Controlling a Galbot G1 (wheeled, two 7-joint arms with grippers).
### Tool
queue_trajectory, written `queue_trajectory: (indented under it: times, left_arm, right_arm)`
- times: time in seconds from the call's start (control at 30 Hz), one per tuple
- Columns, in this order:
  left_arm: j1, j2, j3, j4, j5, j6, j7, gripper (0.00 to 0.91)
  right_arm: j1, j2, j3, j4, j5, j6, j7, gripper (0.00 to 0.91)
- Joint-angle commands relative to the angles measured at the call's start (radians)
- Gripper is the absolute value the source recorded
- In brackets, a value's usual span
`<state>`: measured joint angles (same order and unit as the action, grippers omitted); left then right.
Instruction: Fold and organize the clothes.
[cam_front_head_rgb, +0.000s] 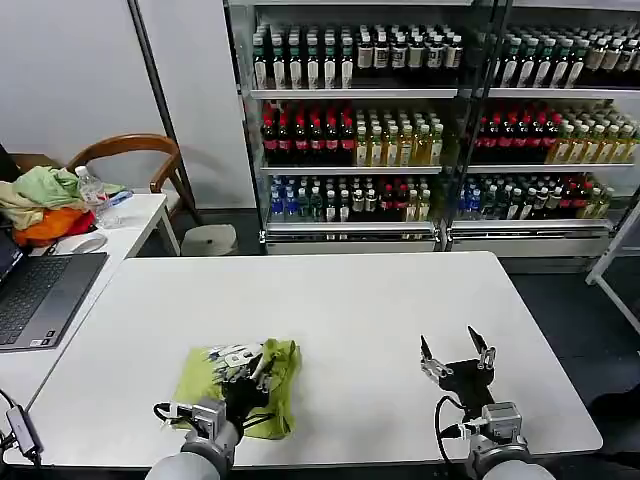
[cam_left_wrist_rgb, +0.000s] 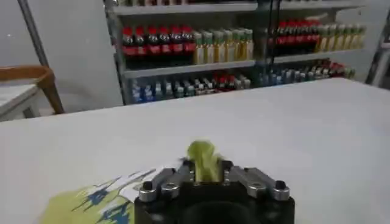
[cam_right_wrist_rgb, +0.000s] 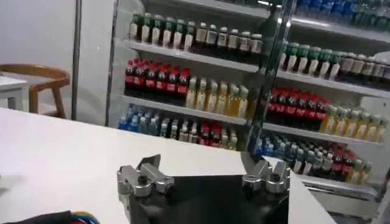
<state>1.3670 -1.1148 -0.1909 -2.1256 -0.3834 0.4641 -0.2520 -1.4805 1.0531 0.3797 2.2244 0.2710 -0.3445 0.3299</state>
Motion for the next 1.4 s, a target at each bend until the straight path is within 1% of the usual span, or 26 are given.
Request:
queue_trajectory:
  times: [0.03,0.07,0.13,0.17,0.23,0.33,0.37,0.43,0.5,0.57,0.8,1.1,1.17,1.2,1.23,1.27,1.4]
  left_arm:
    - [0.040,-0.001,-0.050,-0.123,-0.050,-0.133,0.030,0.907]
    - [0.048,0.008,-0.097,-0.143,-0.057,-0.137,0.035,0.907]
    - [0.070,0.051,-0.181,-0.144,-0.074,-0.144,0.044,0.907]
    - [0.083,0.067,-0.265,-0.126,-0.102,-0.145,0.053,0.907]
    - [0.108,0.092,-0.385,-0.049,-0.146,-0.140,0.087,0.907]
    - [0.140,0.106,-0.492,0.063,-0.227,-0.090,0.130,0.907]
    - [0.150,0.101,-0.507,0.072,-0.313,-0.038,0.112,0.907]
    - [0.154,0.086,-0.507,0.076,-0.341,0.005,0.106,0.907]
    - [0.151,0.059,-0.482,0.099,-0.307,-0.019,0.108,0.907]
    - [0.144,0.036,-0.462,0.112,-0.291,-0.004,0.100,0.907]
    - [0.143,0.029,-0.435,0.147,-0.276,0.013,0.092,0.907]
    - [0.130,0.012,-0.414,0.176,-0.272,0.005,0.091,0.907]
    - [0.131,0.006,-0.406,0.181,-0.225,0.006,0.102,0.907]
    - [0.131,0.005,-0.404,0.184,-0.221,0.006,0.106,0.695]
    - [0.131,0.003,-0.398,0.183,-0.235,0.009,0.103,0.212]
    - [0.131,0.001,-0.393,0.182,-0.245,0.007,0.103,0.050]
    - [0.127,-0.006,-0.384,0.180,-0.263,-0.027,0.112,0.040]
  right_arm:
    - [0.019,0.001,-0.011,-0.007,-0.001,-0.001,-0.002,0.907]
    - [0.021,0.001,-0.012,-0.007,-0.001,-0.002,-0.002,0.907]
    - [0.029,0.000,-0.013,-0.008,0.000,-0.001,-0.004,0.907]
    - [0.031,0.000,-0.013,-0.008,0.000,0.000,-0.005,0.907]
    - [0.035,-0.001,-0.013,-0.009,0.001,0.001,-0.006,0.907]
    - [0.041,-0.003,-0.015,-0.013,0.002,0.002,-0.009,0.907]
    - [0.044,-0.004,-0.019,-0.017,0.002,0.003,-0.008,0.907]
    - [0.050,-0.005,-0.024,-0.023,0.002,0.003,-0.009,0.907]
    - [0.060,-0.002,-0.029,-0.031,0.002,0.004,-0.010,0.907]
    - [0.075,0.002,-0.027,-0.040,0.004,0.004,-0.010,0.907]
    - [0.072,-0.001,-0.023,-0.044,0.006,0.008,-0.012,0.907]
    - [0.078,-0.008,-0.026,-0.052,0.007,0.015,-0.013,0.907]
    - [0.078,-0.007,-0.027,-0.054,0.007,0.016,-0.015,0.907]
    - [0.079,-0.007,-0.028,-0.056,0.007,0.017,-0.016,0.907]
    - [0.081,-0.006,-0.030,-0.059,0.007,0.017,-0.016,0.907]
    - [0.084,-0.006,-0.031,-0.062,0.007,0.017,-0.017,0.907]
    - [0.088,-0.008,-0.031,-0.063,0.007,0.018,-0.017,0.907]
